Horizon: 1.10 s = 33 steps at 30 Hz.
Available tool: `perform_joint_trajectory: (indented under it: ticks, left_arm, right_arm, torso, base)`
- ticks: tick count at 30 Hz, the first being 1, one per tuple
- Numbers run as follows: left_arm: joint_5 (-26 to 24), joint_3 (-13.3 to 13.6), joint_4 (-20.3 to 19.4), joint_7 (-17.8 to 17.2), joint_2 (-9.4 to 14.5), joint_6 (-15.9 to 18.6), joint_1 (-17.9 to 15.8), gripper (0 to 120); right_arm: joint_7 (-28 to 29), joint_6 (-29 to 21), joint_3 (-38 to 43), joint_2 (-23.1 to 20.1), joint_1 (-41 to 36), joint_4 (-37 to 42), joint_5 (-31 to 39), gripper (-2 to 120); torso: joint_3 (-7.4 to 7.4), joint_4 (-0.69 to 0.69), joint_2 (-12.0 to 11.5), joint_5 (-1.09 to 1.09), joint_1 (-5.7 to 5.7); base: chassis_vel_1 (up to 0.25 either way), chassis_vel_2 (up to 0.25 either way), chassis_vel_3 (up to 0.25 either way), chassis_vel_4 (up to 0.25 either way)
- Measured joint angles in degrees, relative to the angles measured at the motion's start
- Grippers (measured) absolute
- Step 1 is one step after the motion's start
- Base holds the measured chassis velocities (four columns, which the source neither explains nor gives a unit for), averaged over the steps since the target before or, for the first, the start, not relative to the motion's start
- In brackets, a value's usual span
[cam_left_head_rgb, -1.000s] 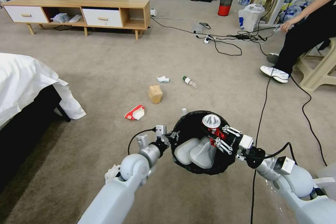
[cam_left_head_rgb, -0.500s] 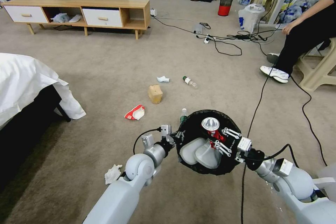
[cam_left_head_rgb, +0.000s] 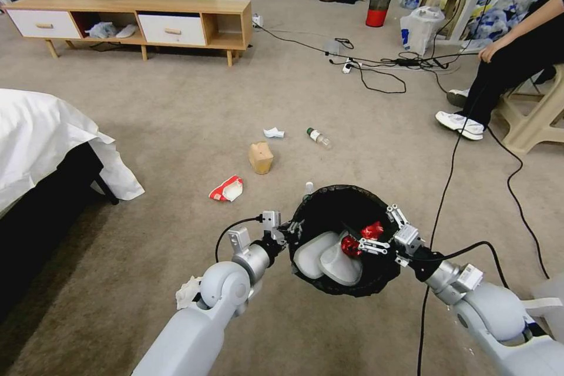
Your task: Pick up the trash bin, then pick up the garbage from the floor and place it into the trash bin.
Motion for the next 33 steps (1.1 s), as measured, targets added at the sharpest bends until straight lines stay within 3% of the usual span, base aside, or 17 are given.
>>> perform_joint_trajectory:
  ticks: [8, 17, 26, 33]
  left_arm:
    - [0.24, -0.55, -0.43, 0.07, 0.35, -0.16, 0.55, 3]
    - [1.63, -3.34, 0.51, -0.2, 0.34, -0.53, 0.93, 3]
    - [6.28, -8.03, -1.37, -0.57, -1.14, -1.17, 2.28, 3]
    - [9.92, -13.12, -4.61, -0.91, -1.18, -2.46, 3.19, 3]
  right_arm:
    - [0.56, 0.44, 0.54, 0.3, 0.27, 0.48, 1.11, 100]
    - [1.02, 0.37, 2.95, -0.08, 0.19, 5.44, 4.37, 100]
    - [3.33, -0.25, 7.05, 0.35, 0.2, 7.38, 5.85, 100]
    - [12.82, -3.62, 10.2, 1.21, 0.02, 6.91, 5.46, 100]
  torso:
    - [0.0, 0.0, 0.0, 0.0, 0.0]
    - [0.0, 0.0, 0.0, 0.0, 0.0]
    - [0.0, 0.0, 0.0, 0.0, 0.0]
    - [0.0, -0.01, 0.0, 0.0, 0.0]
  base:
    - [0.0, 0.0, 0.0, 0.0]
    - [0.0, 0.0, 0.0, 0.0]
    - [0.0, 0.0, 0.0, 0.0]
    - [0.0, 0.0, 0.0, 0.0]
